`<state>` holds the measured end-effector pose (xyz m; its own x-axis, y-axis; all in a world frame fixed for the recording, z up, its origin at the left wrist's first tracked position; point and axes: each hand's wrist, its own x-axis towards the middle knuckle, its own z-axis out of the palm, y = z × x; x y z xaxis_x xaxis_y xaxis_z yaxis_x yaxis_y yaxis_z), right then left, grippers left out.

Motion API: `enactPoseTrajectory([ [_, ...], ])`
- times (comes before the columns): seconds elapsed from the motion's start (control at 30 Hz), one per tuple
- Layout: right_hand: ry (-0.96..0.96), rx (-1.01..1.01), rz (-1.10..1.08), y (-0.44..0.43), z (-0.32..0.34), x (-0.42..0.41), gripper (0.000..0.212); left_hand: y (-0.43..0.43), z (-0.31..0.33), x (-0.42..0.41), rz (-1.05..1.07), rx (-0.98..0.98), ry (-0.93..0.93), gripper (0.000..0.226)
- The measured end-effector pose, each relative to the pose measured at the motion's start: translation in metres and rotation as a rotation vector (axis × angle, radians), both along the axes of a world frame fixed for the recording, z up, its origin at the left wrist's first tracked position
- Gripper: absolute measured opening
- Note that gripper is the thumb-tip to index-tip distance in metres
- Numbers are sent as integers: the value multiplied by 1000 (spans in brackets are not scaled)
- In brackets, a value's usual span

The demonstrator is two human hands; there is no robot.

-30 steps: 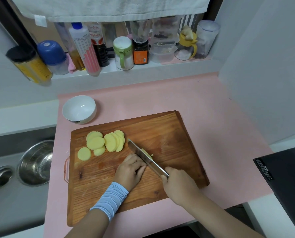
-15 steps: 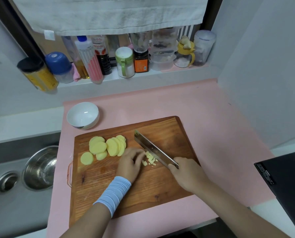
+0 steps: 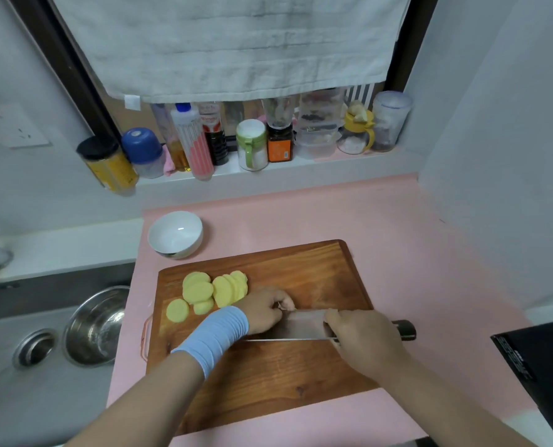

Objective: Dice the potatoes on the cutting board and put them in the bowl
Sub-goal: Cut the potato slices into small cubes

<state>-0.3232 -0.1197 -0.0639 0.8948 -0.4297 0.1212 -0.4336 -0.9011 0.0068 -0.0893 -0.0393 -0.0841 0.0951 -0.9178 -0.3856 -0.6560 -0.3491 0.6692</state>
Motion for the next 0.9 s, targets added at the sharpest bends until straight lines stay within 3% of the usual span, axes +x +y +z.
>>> enactPoseTrajectory([
  [0.1, -1, 7, 14, 0, 0, -2, 35, -3, -3, 0, 67, -39, -25, 38],
  [0.2, -7, 14, 11, -1, 4, -7, 36, 4, -2, 10, 308, -69, -70, 42],
  [0.3, 24, 33, -15, -3, 6, -11, 35, 7, -3, 17, 199, 159, -113, 44],
  [0.37, 34, 54, -17, -2, 6, -11, 26, 8, -4, 17, 175, 181, -51, 46],
  [0.43, 83, 123, -39, -2, 11, -10, 15, 8, 1, 21, 304, 36, 11, 45],
  [0.53, 77, 293, -169, -1, 14, -12, 17, 10, 10, 37, 570, -233, 107, 46],
  [0.6, 101, 473, -280, -1, 12, -15, 18, 14, 12, 46, 679, -297, 129, 45],
  [0.7, 156, 717, -370, 7, 7, -17, 24, 24, 4, 56, 693, -283, 32, 42],
  [0.9, 158, 856, -474, 13, -2, -17, 26, 34, -19, 50, 505, -267, -272, 43],
])
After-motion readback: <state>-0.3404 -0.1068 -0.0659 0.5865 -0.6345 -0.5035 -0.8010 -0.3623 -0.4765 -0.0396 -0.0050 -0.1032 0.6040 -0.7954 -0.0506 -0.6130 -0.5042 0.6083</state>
